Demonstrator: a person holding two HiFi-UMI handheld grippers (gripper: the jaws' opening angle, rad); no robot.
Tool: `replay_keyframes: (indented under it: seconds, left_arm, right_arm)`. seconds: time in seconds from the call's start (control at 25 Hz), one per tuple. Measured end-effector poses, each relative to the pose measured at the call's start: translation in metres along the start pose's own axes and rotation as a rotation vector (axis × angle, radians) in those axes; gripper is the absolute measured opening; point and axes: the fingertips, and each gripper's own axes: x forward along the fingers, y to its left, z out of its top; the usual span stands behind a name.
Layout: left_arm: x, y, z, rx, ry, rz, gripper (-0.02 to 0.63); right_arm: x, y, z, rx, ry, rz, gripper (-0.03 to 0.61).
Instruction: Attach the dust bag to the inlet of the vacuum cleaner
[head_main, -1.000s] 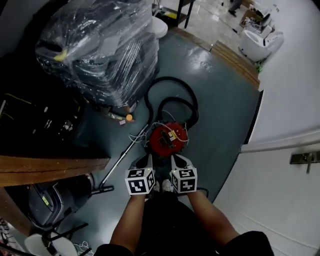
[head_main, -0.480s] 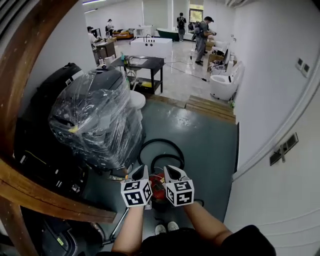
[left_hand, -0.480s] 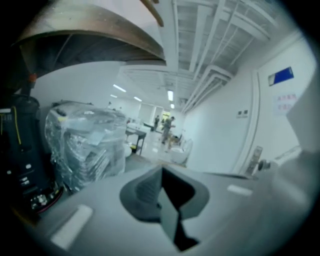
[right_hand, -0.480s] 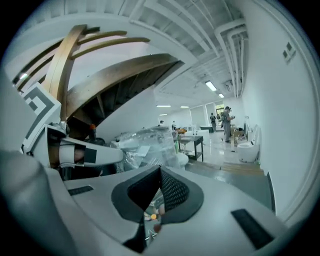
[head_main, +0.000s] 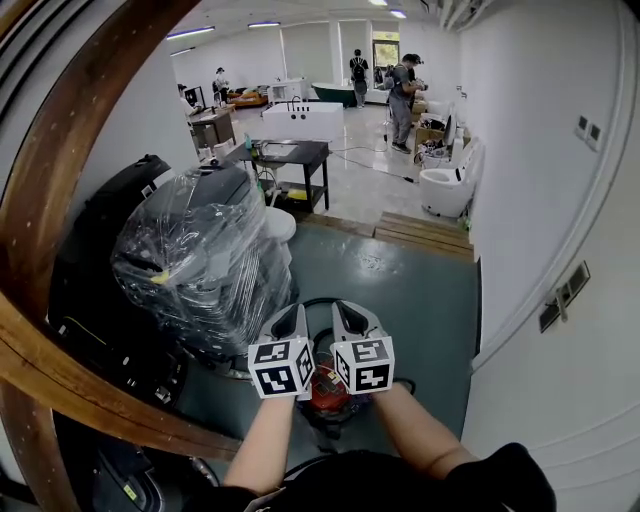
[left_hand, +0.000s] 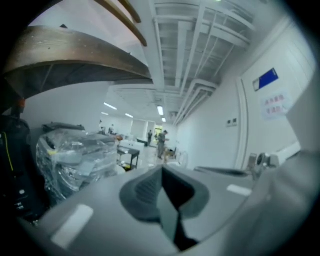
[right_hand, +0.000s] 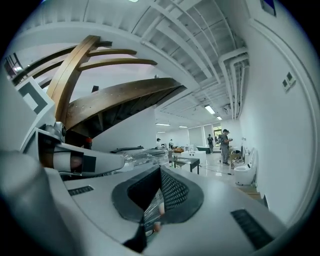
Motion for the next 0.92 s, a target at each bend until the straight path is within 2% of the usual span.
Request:
replay_keyframes:
  seconds: [0.36,0.92]
  left_arm:
    - [0.009,-0.007,-0.003,0.001,0.014,-0.017,-0.002]
    - [0.018,-0.017,-0.009,-0.019,0.032,-0.031,-0.002]
  right_arm:
    - [0.004,-0.006,0.002,0.005,0.000,-0.016,-0.003]
    - [0.001,-0.013,-0.007,0.007,0.023,0.014,-0.003]
